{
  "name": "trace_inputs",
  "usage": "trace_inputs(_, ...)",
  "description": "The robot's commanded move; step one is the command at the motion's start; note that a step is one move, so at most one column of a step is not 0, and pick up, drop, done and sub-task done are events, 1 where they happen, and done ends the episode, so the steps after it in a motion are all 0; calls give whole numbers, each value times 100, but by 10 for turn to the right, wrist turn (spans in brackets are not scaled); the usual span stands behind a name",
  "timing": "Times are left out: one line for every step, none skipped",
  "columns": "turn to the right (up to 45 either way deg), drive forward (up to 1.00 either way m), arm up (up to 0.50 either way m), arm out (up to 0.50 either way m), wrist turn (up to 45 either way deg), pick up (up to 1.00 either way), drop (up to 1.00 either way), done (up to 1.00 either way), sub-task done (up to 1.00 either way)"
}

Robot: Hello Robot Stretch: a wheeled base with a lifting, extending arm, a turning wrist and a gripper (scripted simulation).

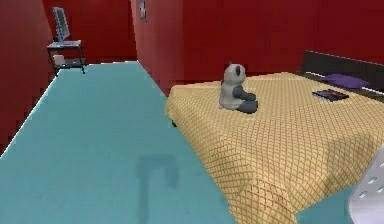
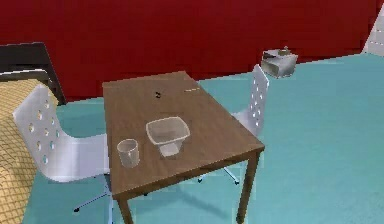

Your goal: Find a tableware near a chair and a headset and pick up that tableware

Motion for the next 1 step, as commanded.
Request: trace_inputs(0, 0, 50, 0, 0, 0, 0, 0, 0)
